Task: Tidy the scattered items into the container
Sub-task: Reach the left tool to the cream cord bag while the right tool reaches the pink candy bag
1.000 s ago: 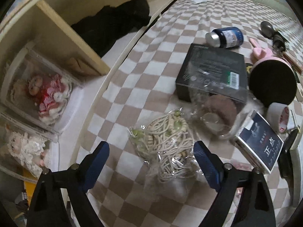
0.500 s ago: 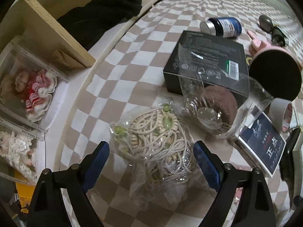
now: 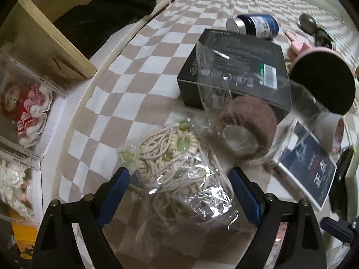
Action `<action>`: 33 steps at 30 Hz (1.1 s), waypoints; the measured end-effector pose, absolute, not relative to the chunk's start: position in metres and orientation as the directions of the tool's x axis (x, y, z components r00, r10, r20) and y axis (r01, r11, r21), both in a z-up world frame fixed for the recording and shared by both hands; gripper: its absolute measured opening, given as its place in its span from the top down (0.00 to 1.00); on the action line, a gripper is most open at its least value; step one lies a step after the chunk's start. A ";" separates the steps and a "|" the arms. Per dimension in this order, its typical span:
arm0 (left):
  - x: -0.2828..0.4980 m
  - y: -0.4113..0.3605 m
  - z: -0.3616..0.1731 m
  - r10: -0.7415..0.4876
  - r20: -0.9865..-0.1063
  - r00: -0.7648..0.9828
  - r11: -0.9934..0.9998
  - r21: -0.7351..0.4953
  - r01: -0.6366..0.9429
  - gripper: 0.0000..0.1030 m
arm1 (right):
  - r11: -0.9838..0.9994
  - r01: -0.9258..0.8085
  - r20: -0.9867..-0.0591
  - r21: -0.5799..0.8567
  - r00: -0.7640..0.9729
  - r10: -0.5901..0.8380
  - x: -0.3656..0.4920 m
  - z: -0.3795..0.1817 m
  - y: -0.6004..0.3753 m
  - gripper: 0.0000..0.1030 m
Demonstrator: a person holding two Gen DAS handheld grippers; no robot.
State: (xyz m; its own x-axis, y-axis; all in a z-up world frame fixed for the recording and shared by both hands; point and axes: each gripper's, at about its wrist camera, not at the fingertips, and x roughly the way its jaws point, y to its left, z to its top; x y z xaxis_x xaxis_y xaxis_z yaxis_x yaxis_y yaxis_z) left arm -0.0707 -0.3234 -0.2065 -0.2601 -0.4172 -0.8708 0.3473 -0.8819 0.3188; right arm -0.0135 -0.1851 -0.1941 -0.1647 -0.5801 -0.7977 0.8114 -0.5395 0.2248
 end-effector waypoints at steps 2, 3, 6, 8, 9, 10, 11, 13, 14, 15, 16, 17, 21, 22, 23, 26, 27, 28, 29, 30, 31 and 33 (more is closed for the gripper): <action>-0.070 -0.326 -0.205 -0.415 -0.872 -0.258 -0.881 0.315 0.352 0.12 | -0.536 0.819 -0.798 0.205 -0.177 -0.576 -0.014 -0.196 -0.190 0.36; -0.068 -0.328 -0.205 -0.412 -0.874 -0.259 -0.882 0.311 0.354 0.12 | -0.534 0.822 -0.797 0.200 -0.180 -0.576 -0.014 -0.197 -0.192 0.36; -0.063 -0.336 -0.205 -0.398 -0.879 -0.264 -0.887 0.294 0.357 0.12 | -0.530 0.822 -0.802 0.210 -0.165 -0.574 -0.019 -0.201 -0.198 0.36; -0.061 -0.341 -0.205 -0.385 -0.884 -0.266 -0.889 0.278 0.363 0.13 | -0.523 0.827 -0.803 0.208 -0.161 -0.574 -0.020 -0.204 -0.202 0.36; -0.060 -0.344 -0.206 -0.371 -0.890 -0.265 -0.891 0.262 0.371 0.13 | -0.519 0.830 -0.804 0.205 -0.160 -0.573 -0.020 -0.205 -0.203 0.36; -0.058 -0.347 -0.207 -0.358 -0.896 -0.263 -0.892 0.245 0.379 0.17 | -0.515 0.833 -0.806 0.203 -0.157 -0.571 -0.019 -0.206 -0.205 0.36; -0.057 -0.351 -0.207 -0.342 -0.901 -0.266 -0.894 0.224 0.389 0.17 | -0.512 0.835 -0.807 0.201 -0.155 -0.570 -0.019 -0.207 -0.206 0.36; -0.054 -0.357 -0.207 -0.313 -0.909 -0.275 -0.895 0.185 0.406 0.17 | -0.498 0.839 -0.805 0.221 -0.132 -0.579 -0.017 -0.207 -0.207 0.36; -0.053 -0.359 -0.207 -0.303 -0.911 -0.278 -0.895 0.172 0.412 0.17 | -0.488 0.840 -0.802 0.238 -0.114 -0.586 -0.015 -0.206 -0.207 0.36; -0.053 -0.360 -0.207 -0.298 -0.912 -0.281 -0.895 0.165 0.415 0.17 | -0.471 0.843 -0.798 0.260 -0.087 -0.596 -0.013 -0.204 -0.207 0.36; -0.053 -0.361 -0.207 -0.293 -0.913 -0.283 -0.894 0.157 0.419 0.17 | -0.453 0.848 -0.795 0.275 -0.064 -0.603 -0.010 -0.203 -0.206 0.36; -0.052 -0.362 -0.207 -0.288 -0.914 -0.285 -0.893 0.149 0.425 0.16 | -0.441 0.853 -0.794 0.279 -0.054 -0.606 -0.008 -0.200 -0.206 0.36; -0.052 -0.371 -0.211 -0.254 -0.925 -0.284 -0.884 0.103 0.455 0.14 | -0.474 0.843 -0.789 0.253 -0.103 -0.605 -0.008 -0.191 -0.206 0.36; -0.052 -0.374 -0.212 -0.244 -0.927 -0.285 -0.882 0.089 0.463 0.14 | -0.487 0.838 -0.797 0.245 -0.111 -0.593 -0.010 -0.192 -0.208 0.36; -0.051 -0.374 -0.212 -0.238 -0.928 -0.287 -0.880 0.081 0.468 0.13 | -0.496 0.836 -0.805 0.236 -0.117 -0.581 -0.011 -0.194 -0.210 0.36; -0.050 -0.374 -0.213 -0.234 -0.929 -0.288 -0.879 0.076 0.470 0.12 | -0.523 0.830 -0.826 0.195 -0.148 -0.543 -0.013 -0.200 -0.218 0.36; -0.045 -0.376 -0.215 -0.234 -0.928 -0.290 -0.879 0.075 0.471 0.12 | -0.529 0.824 -0.828 0.203 -0.143 -0.541 -0.014 -0.202 -0.220 0.36; -0.039 -0.379 -0.217 -0.234 -0.927 -0.293 -0.879 0.073 0.471 0.12 | -0.534 0.818 -0.829 0.214 -0.138 -0.543 -0.015 -0.203 -0.221 0.36; -0.033 -0.382 -0.219 -0.234 -0.926 -0.296 -0.879 0.072 0.472 0.12 | -0.537 0.814 -0.827 0.220 -0.136 -0.545 -0.015 -0.204 -0.223 0.36; -0.028 -0.384 -0.221 -0.233 -0.926 -0.297 -0.878 0.069 0.474 0.12 | -0.543 0.811 -0.828 0.219 -0.139 -0.543 -0.015 -0.205 -0.225 0.36; -0.026 -0.385 -0.221 -0.229 -0.927 -0.297 -0.876 0.064 0.478 0.12 | -0.550 0.807 -0.831 0.215 -0.144 -0.537 -0.015 -0.206 -0.227 0.36; -0.022 -0.387 -0.222 -0.222 -0.929 -0.296 -0.872 0.053 0.487 0.12 | -0.559 0.807 -0.840 0.191 -0.161 -0.519 -0.015 -0.206 -0.231 0.36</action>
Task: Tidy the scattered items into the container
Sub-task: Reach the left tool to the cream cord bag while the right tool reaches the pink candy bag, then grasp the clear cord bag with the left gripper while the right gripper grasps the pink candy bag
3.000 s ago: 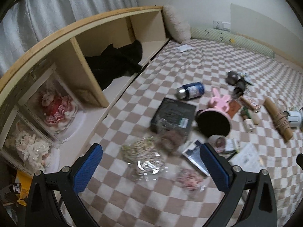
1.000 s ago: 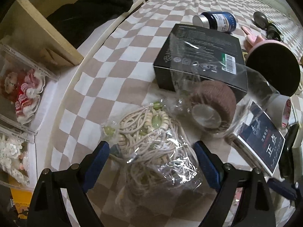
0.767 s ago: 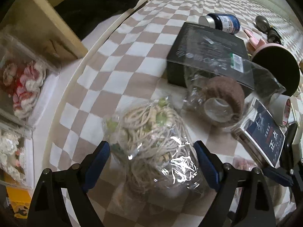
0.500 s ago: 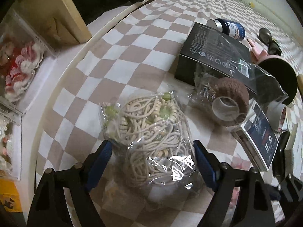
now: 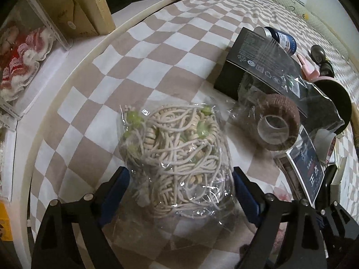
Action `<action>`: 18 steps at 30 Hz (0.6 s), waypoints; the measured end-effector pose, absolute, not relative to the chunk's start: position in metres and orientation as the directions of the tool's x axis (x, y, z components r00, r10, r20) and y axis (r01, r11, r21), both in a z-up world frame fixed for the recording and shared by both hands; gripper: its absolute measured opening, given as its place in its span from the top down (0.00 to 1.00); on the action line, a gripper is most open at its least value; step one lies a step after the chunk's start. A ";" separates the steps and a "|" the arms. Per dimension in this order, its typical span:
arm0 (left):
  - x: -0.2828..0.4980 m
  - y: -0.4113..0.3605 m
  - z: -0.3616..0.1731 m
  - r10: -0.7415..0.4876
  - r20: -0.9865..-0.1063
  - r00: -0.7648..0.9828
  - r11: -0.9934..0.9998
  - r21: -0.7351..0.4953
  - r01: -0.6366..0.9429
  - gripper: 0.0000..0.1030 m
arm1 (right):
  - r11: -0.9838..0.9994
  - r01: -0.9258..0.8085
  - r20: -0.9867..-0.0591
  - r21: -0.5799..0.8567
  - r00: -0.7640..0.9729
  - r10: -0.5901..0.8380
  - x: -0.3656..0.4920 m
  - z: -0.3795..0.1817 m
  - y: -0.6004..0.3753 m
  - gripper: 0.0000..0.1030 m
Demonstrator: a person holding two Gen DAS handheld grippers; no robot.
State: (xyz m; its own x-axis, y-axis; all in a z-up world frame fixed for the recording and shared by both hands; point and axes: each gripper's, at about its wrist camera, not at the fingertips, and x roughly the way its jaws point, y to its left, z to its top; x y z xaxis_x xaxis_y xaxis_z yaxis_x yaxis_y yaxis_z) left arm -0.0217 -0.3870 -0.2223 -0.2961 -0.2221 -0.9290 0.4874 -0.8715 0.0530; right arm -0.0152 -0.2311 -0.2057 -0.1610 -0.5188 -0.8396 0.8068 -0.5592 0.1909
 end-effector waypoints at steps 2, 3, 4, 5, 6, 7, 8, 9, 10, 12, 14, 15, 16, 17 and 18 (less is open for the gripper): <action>-0.018 -0.388 -0.223 -0.221 -0.929 -0.295 -0.871 0.052 0.489 0.12 | -0.559 0.812 -0.845 0.166 -0.175 -0.506 -0.016 -0.205 -0.234 0.37; -0.015 -0.388 -0.223 -0.222 -0.929 -0.295 -0.871 0.054 0.488 0.12 | -0.559 0.813 -0.845 0.160 -0.180 -0.504 -0.016 -0.206 -0.235 0.39; -0.013 -0.388 -0.223 -0.224 -0.929 -0.294 -0.872 0.056 0.487 0.12 | -0.561 0.812 -0.844 0.160 -0.183 -0.505 -0.016 -0.205 -0.235 0.46; -0.011 -0.388 -0.223 -0.225 -0.929 -0.294 -0.872 0.057 0.486 0.13 | -0.563 0.810 -0.843 0.162 -0.184 -0.506 -0.016 -0.204 -0.234 0.53; -0.009 -0.388 -0.223 -0.226 -0.929 -0.294 -0.873 0.059 0.485 0.14 | -0.566 0.808 -0.842 0.164 -0.185 -0.508 -0.016 -0.202 -0.233 0.56; -0.007 -0.388 -0.223 -0.227 -0.929 -0.294 -0.873 0.060 0.484 0.16 | -0.568 0.806 -0.841 0.166 -0.186 -0.509 -0.015 -0.201 -0.232 0.63; -0.004 -0.388 -0.223 -0.226 -0.928 -0.296 -0.874 0.059 0.483 0.17 | -0.569 0.805 -0.840 0.169 -0.184 -0.511 -0.016 -0.201 -0.231 0.65; -0.002 -0.389 -0.223 -0.226 -0.927 -0.298 -0.874 0.058 0.483 0.18 | -0.567 0.805 -0.839 0.173 -0.182 -0.513 -0.017 -0.201 -0.230 0.66; 0.001 -0.389 -0.223 -0.226 -0.927 -0.299 -0.874 0.058 0.482 0.21 | -0.565 0.807 -0.839 0.173 -0.180 -0.514 -0.018 -0.202 -0.230 0.67; 0.007 -0.389 -0.222 -0.228 -0.926 -0.301 -0.876 0.060 0.479 0.25 | -0.561 0.811 -0.839 0.166 -0.182 -0.512 -0.019 -0.203 -0.231 0.68; 0.013 -0.389 -0.222 -0.229 -0.924 -0.305 -0.876 0.059 0.479 0.27 | -0.562 0.811 -0.842 0.160 -0.185 -0.507 -0.016 -0.202 -0.226 0.69; 0.016 -0.388 -0.222 -0.230 -0.923 -0.308 -0.875 0.058 0.480 0.29 | -0.563 0.812 -0.843 0.157 -0.187 -0.504 -0.013 -0.201 -0.222 0.69; 0.020 -0.388 -0.221 -0.230 -0.922 -0.310 -0.875 0.057 0.481 0.31 | -0.563 0.812 -0.845 0.154 -0.187 -0.500 -0.012 -0.201 -0.220 0.70; 0.022 -0.388 -0.221 -0.230 -0.922 -0.313 -0.875 0.055 0.482 0.33 | -0.564 0.812 -0.847 0.152 -0.187 -0.498 -0.011 -0.200 -0.219 0.71; 0.024 -0.386 -0.220 -0.228 -0.921 -0.316 -0.875 0.051 0.481 0.37 | -0.564 0.812 -0.849 0.150 -0.187 -0.494 -0.011 -0.200 -0.219 0.71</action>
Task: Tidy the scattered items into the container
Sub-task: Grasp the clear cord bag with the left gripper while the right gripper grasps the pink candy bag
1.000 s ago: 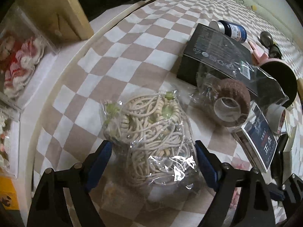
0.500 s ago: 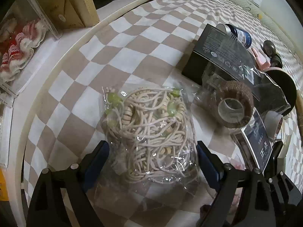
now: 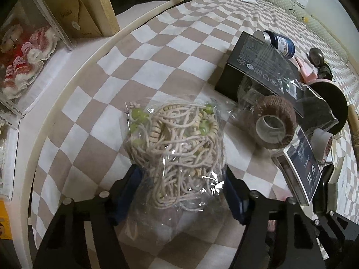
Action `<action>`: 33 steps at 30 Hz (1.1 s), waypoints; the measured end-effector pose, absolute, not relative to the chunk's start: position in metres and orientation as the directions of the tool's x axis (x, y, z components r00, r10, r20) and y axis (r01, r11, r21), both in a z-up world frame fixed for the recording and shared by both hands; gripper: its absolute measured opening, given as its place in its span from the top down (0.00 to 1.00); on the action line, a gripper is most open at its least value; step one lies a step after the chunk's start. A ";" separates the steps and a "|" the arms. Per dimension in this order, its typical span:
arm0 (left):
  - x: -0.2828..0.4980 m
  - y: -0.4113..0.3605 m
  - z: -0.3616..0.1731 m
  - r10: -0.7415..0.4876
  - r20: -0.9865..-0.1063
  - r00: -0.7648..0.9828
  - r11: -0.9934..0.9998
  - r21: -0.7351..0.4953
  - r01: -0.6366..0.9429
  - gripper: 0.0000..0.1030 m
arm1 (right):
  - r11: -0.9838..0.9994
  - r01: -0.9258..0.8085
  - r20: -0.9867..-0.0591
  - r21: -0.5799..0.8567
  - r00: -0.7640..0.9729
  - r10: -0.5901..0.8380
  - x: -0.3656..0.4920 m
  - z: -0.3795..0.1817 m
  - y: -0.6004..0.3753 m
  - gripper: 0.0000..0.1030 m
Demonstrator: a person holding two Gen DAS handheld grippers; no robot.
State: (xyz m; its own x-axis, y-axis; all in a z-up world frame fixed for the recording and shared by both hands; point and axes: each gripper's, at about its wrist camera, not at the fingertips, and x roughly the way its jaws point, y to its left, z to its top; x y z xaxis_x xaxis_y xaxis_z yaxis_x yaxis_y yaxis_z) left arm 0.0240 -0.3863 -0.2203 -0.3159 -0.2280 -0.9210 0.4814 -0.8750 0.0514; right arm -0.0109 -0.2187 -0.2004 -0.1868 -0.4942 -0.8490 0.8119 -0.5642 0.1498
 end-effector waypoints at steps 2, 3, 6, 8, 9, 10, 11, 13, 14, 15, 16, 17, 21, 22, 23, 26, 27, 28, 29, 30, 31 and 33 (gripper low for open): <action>0.030 -0.384 -0.218 -0.220 -0.920 -0.325 -0.877 0.040 0.479 0.46 | -0.567 0.811 -0.852 0.147 -0.187 -0.489 -0.010 -0.200 -0.216 0.72; 0.033 -0.383 -0.216 -0.218 -0.919 -0.327 -0.877 0.037 0.480 0.50 | -0.569 0.809 -0.853 0.146 -0.188 -0.487 -0.009 -0.200 -0.214 0.73; 0.043 -0.377 -0.209 -0.213 -0.919 -0.333 -0.878 0.030 0.478 0.54 | -0.577 0.803 -0.855 0.148 -0.190 -0.483 -0.008 -0.199 -0.208 0.75; 0.047 -0.376 -0.205 -0.207 -0.919 -0.336 -0.880 0.025 0.474 0.57 | -0.583 0.798 -0.855 0.150 -0.192 -0.482 -0.008 -0.197 -0.205 0.77; 0.052 -0.374 -0.206 -0.201 -0.919 -0.340 -0.880 0.017 0.475 0.59 | -0.586 0.796 -0.854 0.150 -0.195 -0.482 -0.007 -0.196 -0.204 0.78; 0.053 -0.376 -0.203 -0.195 -0.919 -0.344 -0.880 0.009 0.475 0.60 | -0.589 0.794 -0.853 0.150 -0.197 -0.483 -0.007 -0.195 -0.202 0.79; 0.049 -0.381 -0.199 -0.190 -0.919 -0.345 -0.879 0.002 0.477 0.61 | -0.592 0.792 -0.852 0.150 -0.199 -0.483 -0.007 -0.194 -0.201 0.80; 0.047 -0.385 -0.197 -0.175 -0.922 -0.347 -0.875 -0.017 0.484 0.66 | -0.596 0.788 -0.851 0.151 -0.203 -0.485 -0.007 -0.192 -0.198 0.80; 0.044 -0.387 -0.196 -0.169 -0.922 -0.348 -0.874 -0.023 0.486 0.66 | -0.599 0.787 -0.850 0.151 -0.207 -0.485 -0.006 -0.191 -0.196 0.80; 0.040 -0.388 -0.195 -0.167 -0.922 -0.349 -0.874 -0.025 0.485 0.67 | -0.601 0.785 -0.848 0.149 -0.211 -0.486 -0.006 -0.191 -0.195 0.81; 0.035 -0.390 -0.194 -0.165 -0.922 -0.350 -0.875 -0.027 0.484 0.67 | -0.603 0.784 -0.847 0.148 -0.214 -0.486 -0.006 -0.190 -0.194 0.81; 0.032 -0.390 -0.194 -0.162 -0.922 -0.351 -0.875 -0.030 0.484 0.67 | -0.605 0.782 -0.846 0.149 -0.215 -0.487 -0.007 -0.189 -0.194 0.81; 0.027 -0.390 -0.191 -0.144 -0.917 -0.372 -0.870 -0.062 0.490 0.68 | -0.611 0.774 -0.835 0.164 -0.221 -0.504 -0.009 -0.182 -0.190 0.81; 0.027 -0.390 -0.189 -0.140 -0.914 -0.380 -0.868 -0.071 0.491 0.68 | -0.612 0.774 -0.833 0.164 -0.224 -0.506 -0.008 -0.179 -0.189 0.81; 0.027 -0.390 -0.187 -0.136 -0.912 -0.387 -0.867 -0.080 0.492 0.68 | -0.614 0.773 -0.832 0.161 -0.228 -0.506 -0.008 -0.176 -0.187 0.81; 0.022 -0.391 -0.180 -0.131 -0.904 -0.406 -0.865 -0.096 0.493 0.68 | -0.619 0.770 -0.826 0.158 -0.240 -0.510 -0.010 -0.168 -0.184 0.81; 0.019 -0.389 -0.179 -0.132 -0.902 -0.410 -0.865 -0.097 0.493 0.68 | -0.621 0.768 -0.824 0.159 -0.244 -0.512 -0.011 -0.166 -0.185 0.81; 0.016 -0.387 -0.177 -0.133 -0.900 -0.415 -0.865 -0.099 0.492 0.68 | -0.623 0.766 -0.822 0.159 -0.247 -0.514 -0.013 -0.164 -0.186 0.81; 0.013 -0.386 -0.175 -0.134 -0.898 -0.419 -0.865 -0.100 0.491 0.68 | -0.625 0.764 -0.820 0.159 -0.251 -0.515 -0.014 -0.162 -0.187 0.81; 0.011 -0.384 -0.173 -0.136 -0.896 -0.423 -0.866 -0.100 0.490 0.68 | -0.628 0.762 -0.818 0.159 -0.254 -0.516 -0.016 -0.160 -0.187 0.81; 0.010 -0.382 -0.171 -0.139 -0.895 -0.423 -0.866 -0.097 0.490 0.68 | -0.631 0.760 -0.817 0.158 -0.258 -0.515 -0.017 -0.158 -0.188 0.81; 0.007 -0.378 -0.167 -0.146 -0.893 -0.425 -0.868 -0.091 0.489 0.68 | -0.636 0.757 -0.817 0.152 -0.265 -0.512 -0.019 -0.155 -0.189 0.81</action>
